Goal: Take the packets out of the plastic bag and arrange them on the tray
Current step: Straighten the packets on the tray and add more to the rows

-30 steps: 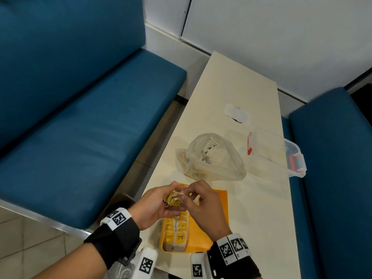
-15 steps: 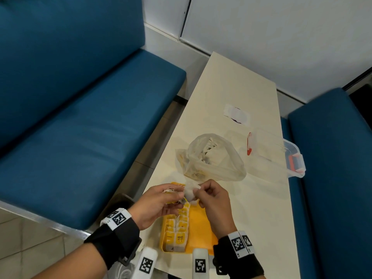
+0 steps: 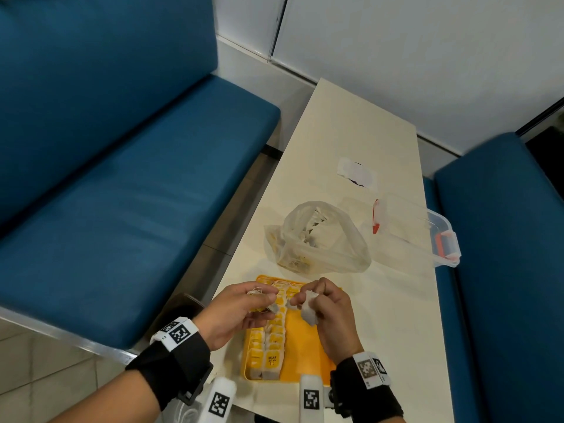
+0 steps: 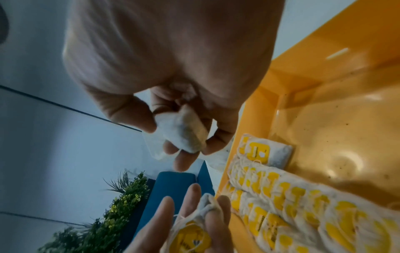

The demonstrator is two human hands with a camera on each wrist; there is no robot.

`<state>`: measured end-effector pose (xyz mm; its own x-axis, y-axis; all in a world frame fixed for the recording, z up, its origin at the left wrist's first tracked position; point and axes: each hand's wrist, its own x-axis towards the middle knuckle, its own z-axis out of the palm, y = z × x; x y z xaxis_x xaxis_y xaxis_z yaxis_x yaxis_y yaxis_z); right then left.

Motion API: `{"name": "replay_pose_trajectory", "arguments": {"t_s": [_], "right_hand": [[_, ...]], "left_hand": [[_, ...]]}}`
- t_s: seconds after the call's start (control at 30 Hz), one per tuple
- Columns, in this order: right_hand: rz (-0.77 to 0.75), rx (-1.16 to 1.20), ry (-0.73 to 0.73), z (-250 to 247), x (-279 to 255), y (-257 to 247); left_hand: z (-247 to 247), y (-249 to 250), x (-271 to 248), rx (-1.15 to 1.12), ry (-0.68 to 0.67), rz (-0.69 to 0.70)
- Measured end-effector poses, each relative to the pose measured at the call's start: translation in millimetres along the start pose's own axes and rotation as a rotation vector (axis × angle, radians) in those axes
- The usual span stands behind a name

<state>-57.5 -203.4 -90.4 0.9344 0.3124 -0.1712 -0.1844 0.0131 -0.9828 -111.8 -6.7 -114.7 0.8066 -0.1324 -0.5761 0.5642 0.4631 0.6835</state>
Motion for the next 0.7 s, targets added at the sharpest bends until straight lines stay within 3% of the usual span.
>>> {"name": "replay_pose_trajectory", "arguments": {"t_s": [0.3, 0.57, 0.7], "right_hand": [[-0.013, -0.455, 0.042, -18, -3, 12], [0.127, -0.555, 0.109, -27, -2, 26], [0.238, -0.572, 0.072, -32, 5, 34]], "left_hand": [[1, -1, 2, 0.02, 0.0, -0.003], [1, -2, 2, 0.037, 0.003, -0.003], [0, -3, 3, 0.034, 0.012, 0.003]]}}
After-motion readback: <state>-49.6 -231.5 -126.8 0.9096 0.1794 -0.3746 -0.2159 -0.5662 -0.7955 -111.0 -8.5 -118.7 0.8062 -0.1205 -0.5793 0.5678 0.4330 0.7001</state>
